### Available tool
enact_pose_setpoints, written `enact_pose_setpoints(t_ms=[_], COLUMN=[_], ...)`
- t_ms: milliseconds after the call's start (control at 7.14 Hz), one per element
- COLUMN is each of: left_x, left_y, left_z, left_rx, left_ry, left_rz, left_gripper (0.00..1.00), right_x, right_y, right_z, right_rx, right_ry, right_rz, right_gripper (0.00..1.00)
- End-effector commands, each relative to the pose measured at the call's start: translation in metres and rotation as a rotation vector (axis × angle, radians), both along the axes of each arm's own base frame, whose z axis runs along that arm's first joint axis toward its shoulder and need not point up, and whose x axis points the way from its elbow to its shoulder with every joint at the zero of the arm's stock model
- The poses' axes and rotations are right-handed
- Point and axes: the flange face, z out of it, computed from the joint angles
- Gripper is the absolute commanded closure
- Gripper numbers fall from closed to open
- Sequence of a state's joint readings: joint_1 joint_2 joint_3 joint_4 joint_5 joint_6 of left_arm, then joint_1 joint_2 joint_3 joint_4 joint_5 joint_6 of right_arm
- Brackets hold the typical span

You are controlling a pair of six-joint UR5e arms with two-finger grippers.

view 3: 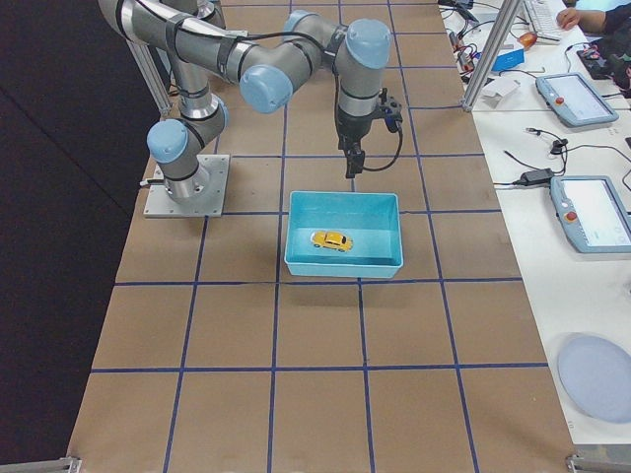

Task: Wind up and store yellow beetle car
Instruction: 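Open the right gripper to drop the car in the bin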

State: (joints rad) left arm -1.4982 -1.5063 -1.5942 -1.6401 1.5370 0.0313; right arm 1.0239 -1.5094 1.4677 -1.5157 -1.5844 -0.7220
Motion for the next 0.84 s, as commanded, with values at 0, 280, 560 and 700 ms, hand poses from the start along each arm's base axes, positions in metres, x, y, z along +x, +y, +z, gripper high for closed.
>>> enact_pose_setpoints(t_ms=[0, 280, 560, 700], left_x=[-0.005, -0.011, -0.012, -0.012], left_y=[0.005, 0.005, 0.005, 0.004], left_z=[0.006, 0.007, 0.008, 0.008], left_rx=[-0.007, -0.018, -0.021, -0.022], left_ry=[-0.03, -0.042, -0.04, -0.04], left_rz=[0.002, 0.006, 0.004, 0.006], left_gripper=[0.0, 0.0, 0.0, 0.0], right_x=[0.108, 0.245, 0.304, 0.313], right_y=[-0.01, -0.003, 0.005, 0.007], right_z=[0.032, 0.033, 0.023, 0.019], right_rx=[-0.05, -0.053, -0.048, -0.062], right_ry=[-0.03, -0.053, -0.062, -0.044], right_rz=[0.158, 0.173, -0.011, -0.141], right_gripper=[0.0, 0.0, 0.03, 0.03])
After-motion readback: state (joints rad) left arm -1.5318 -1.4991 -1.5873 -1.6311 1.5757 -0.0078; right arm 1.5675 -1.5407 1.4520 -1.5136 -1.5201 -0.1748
